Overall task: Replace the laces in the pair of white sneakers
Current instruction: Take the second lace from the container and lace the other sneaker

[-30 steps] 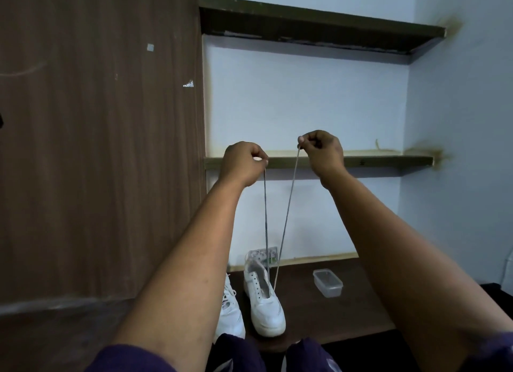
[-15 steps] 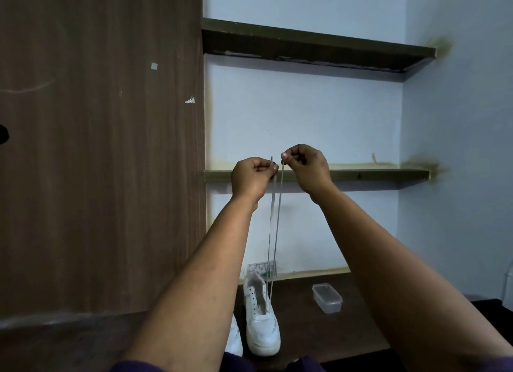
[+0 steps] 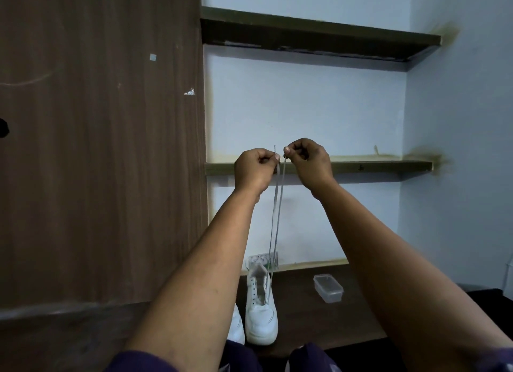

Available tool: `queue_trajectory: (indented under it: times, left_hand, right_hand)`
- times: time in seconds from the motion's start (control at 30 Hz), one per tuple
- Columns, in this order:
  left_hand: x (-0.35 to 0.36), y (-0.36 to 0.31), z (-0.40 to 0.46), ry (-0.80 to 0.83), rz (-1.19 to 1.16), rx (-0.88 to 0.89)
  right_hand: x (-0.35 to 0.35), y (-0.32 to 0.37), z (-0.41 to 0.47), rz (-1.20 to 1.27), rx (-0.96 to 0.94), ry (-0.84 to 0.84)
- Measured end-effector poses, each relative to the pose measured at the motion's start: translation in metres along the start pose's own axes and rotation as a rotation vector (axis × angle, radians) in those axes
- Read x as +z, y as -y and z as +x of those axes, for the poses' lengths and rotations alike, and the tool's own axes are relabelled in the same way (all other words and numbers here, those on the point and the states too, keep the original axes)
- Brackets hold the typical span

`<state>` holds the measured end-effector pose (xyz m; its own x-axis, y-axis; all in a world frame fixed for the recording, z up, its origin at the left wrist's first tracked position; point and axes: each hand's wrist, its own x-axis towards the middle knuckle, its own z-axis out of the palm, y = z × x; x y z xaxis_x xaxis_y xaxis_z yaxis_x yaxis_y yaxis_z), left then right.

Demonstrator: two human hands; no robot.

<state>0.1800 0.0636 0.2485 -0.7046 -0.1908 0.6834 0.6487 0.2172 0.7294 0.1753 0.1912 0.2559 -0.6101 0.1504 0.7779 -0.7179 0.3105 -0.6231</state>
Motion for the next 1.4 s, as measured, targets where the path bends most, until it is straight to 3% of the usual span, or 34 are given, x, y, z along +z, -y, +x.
queue_trajectory:
  times: [0.17, 0.4, 0.53, 0.63, 0.8, 0.87, 0.93, 1.0, 1.1, 1.27, 1.4]
  left_hand:
    - [-0.004, 0.02, -0.002, 0.06, 0.063, -0.024]
    - [-0.003, 0.124, -0.034, 0.206, 0.16, -0.318]
    - [-0.003, 0.182, -0.054, 0.266, 0.152, -0.51]
    - [0.005, 0.215, -0.065, 0.261, 0.049, -0.628]
    - [0.017, 0.248, -0.07, 0.161, 0.066, -0.588]
    - [0.015, 0.265, -0.07, 0.184, 0.148, -0.581]
    - [0.009, 0.29, -0.073, 0.199, 0.253, -0.668]
    - [0.004, 0.316, -0.081, 0.255, 0.438, -0.722]
    - [0.009, 0.329, -0.096, 0.385, 0.754, -0.712]
    - [0.025, 0.336, -0.113, 0.385, 0.863, -0.658]
    - [0.016, 0.342, -0.113, 0.319, 0.725, -0.698]
  right_hand:
    - [0.003, -0.031, -0.006, -0.054, 0.144, 0.051]
    - [0.025, -0.139, -0.042, -0.492, 0.394, 0.438]
    - [0.044, -0.2, -0.066, -0.619, 0.444, 0.275]
    - [0.064, -0.222, -0.084, -0.526, 0.486, 0.201]
    - [0.095, -0.227, -0.118, 0.069, 0.708, 0.477]
    - [0.096, -0.246, -0.123, 0.011, 0.692, 0.476]
    - [0.092, -0.27, -0.128, -0.215, 0.672, 0.512]
    - [0.085, -0.29, -0.138, -0.424, 0.645, 0.578]
    - [0.09, -0.305, -0.158, -0.546, 0.568, 0.695]
    - [0.117, -0.311, -0.174, -0.703, 0.459, 0.727]
    - [0.123, -0.312, -0.175, -0.827, 0.417, 0.773]
